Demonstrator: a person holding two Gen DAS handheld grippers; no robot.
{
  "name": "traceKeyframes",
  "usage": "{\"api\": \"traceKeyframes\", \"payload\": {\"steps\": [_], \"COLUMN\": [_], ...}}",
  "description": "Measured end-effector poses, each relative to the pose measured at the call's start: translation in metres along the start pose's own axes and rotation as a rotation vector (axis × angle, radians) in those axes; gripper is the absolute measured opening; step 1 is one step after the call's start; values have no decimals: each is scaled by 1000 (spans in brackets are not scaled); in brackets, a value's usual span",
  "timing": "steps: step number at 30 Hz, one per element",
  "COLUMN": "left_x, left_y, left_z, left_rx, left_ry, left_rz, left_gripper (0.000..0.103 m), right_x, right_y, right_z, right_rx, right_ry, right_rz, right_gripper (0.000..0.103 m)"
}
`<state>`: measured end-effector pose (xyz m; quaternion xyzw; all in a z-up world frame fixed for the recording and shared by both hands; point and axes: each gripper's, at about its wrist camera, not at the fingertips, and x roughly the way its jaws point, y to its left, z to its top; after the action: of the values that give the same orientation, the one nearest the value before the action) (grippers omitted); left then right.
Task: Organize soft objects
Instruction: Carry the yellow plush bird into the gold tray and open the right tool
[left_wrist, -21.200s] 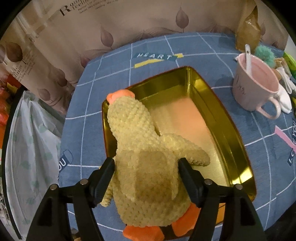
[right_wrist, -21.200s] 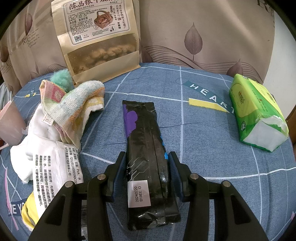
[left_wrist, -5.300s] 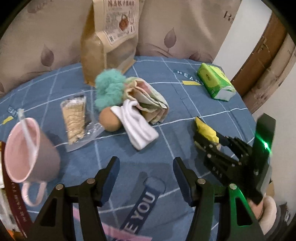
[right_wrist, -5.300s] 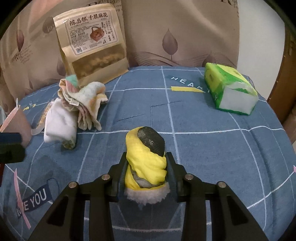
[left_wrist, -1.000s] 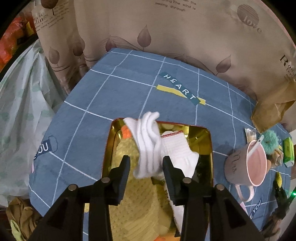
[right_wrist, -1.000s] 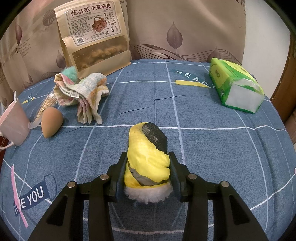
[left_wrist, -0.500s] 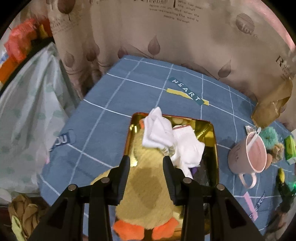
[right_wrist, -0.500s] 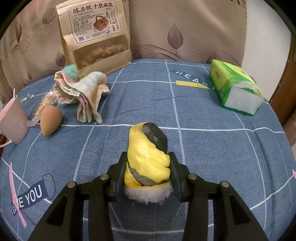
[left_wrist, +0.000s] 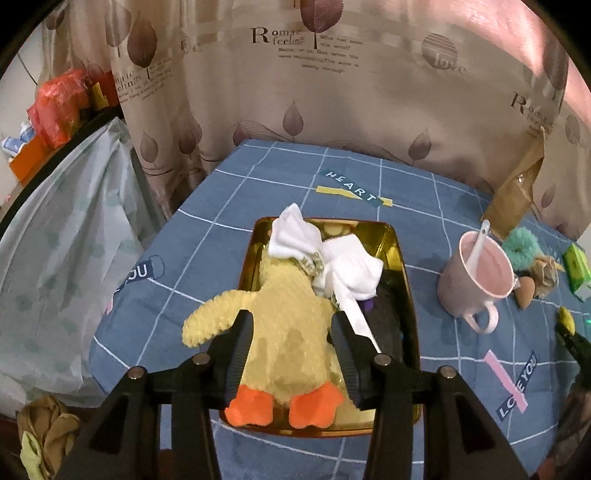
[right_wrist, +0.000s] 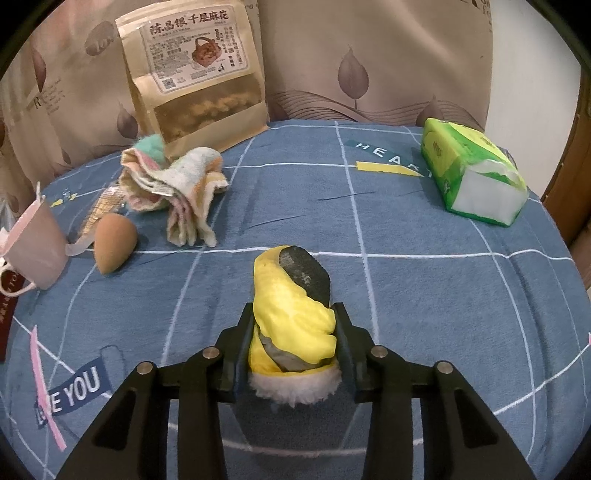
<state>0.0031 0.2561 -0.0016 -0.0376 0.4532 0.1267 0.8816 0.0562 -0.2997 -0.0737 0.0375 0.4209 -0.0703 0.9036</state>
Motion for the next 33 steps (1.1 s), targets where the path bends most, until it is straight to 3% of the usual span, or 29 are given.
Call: {"api": "traceKeyframes", "payload": {"steps": [6,13,20,27,33], "left_x": [-2,5,8,7,7], "left_y": [-6,1,21,39,47], "left_z": [-12,-20,-30,-33,-35], "left_rx": [19,2,-53,-105,-121], "left_ry": [-29,-40,-44,-48,-42], "left_rz": [12,13,16,-5,19], "left_gripper": [45,45,45,45,45], "right_x": [-16,-49,-86,-105,-105], "right_y": [20,58,124,206,280], "right_z": [1,10,26,36,38], "right_rx": [-22,-62,-173,-298,-406], "right_ry": [-8,-50,-116,-129,-122], "right_rz": [3,67,167,280,354], "right_gripper": [36,36,36,36,36]}}
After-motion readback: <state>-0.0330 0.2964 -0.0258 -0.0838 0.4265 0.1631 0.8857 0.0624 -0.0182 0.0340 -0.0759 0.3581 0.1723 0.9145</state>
